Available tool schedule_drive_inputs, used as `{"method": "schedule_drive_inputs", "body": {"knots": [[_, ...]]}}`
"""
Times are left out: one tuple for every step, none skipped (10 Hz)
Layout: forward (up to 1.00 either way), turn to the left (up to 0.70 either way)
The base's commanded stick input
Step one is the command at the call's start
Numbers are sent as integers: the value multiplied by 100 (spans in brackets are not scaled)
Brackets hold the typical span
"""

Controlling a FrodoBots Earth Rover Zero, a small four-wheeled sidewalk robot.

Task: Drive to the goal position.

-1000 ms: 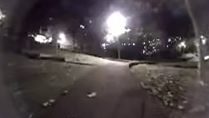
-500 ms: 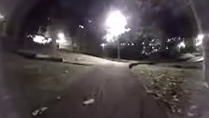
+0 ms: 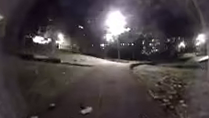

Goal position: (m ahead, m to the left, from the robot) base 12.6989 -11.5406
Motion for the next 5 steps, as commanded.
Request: {"method": "schedule_drive_inputs", "body": {"knots": [[45, 0], [45, 0], [45, 0], [45, 0], [45, 0]]}}
